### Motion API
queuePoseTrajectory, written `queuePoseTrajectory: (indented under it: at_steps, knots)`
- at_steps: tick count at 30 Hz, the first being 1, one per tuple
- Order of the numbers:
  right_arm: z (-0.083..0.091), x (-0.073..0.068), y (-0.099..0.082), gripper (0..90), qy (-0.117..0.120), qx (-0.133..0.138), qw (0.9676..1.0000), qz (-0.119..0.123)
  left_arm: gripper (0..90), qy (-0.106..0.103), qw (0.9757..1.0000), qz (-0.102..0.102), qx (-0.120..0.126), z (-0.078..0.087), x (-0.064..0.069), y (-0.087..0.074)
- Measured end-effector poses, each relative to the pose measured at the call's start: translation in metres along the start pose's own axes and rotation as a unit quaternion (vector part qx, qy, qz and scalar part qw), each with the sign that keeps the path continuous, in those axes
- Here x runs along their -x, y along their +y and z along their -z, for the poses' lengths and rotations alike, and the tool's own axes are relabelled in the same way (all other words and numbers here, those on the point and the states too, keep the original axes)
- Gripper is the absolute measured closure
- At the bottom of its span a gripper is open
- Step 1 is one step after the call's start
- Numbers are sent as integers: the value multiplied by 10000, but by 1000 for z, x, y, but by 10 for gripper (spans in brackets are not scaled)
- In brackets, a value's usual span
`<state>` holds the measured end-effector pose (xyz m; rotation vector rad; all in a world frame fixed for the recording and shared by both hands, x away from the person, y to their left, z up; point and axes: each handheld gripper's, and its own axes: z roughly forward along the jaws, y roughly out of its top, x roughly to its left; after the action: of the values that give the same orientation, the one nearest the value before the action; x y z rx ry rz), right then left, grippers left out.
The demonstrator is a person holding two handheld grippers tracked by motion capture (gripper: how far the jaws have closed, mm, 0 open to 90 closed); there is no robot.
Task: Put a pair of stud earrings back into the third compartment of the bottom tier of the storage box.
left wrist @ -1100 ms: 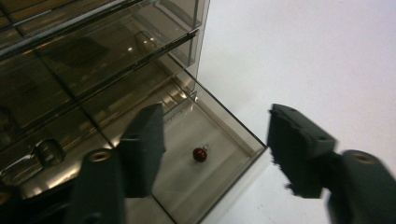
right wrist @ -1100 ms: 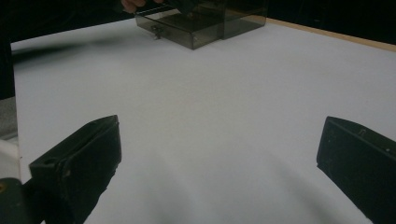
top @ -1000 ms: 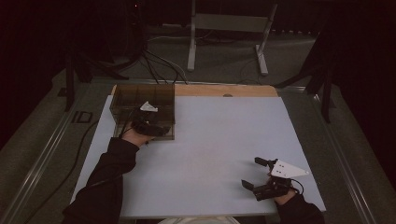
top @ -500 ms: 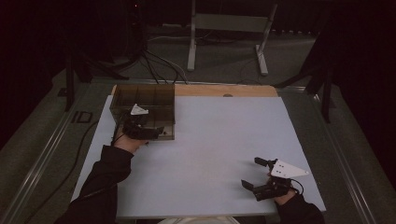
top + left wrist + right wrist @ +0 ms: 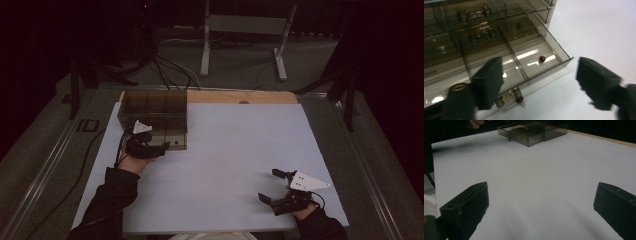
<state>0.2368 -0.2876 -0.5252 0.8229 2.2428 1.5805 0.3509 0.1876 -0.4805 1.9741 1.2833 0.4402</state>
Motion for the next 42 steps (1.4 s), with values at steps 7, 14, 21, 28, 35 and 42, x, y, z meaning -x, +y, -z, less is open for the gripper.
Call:
queuePoseTrajectory:
  at_steps: [7, 14, 21, 28, 35, 42]
  knots:
    - [0, 0, 0, 0, -2, 9, 10000, -4, 331, 150, 9998, -5, -96, 4, 5, -15]
    - [0, 0, 0, 0, 1, 11, 10000, -1, 417, 277, 9991, -152, -279, 4, 9, -28]
    - [0, 0, 0, 0, -2, 5, 10000, 18, 511, 239, 9989, -201, -349, 4, 8, -37]
    - [0, 0, 0, 0, 0, 1, 10000, 24, 587, 191, 9981, -335, -484, -3, 7, -41]
    - [0, 0, 0, 0, -2, 3, 10000, 16, 631, 168, 9969, -353, -686, -13, 2, -44]
    - [0, 0, 0, 0, -1, 6, 10000, 17, 653, 191, 9965, -272, -764, -20, -2, -45]
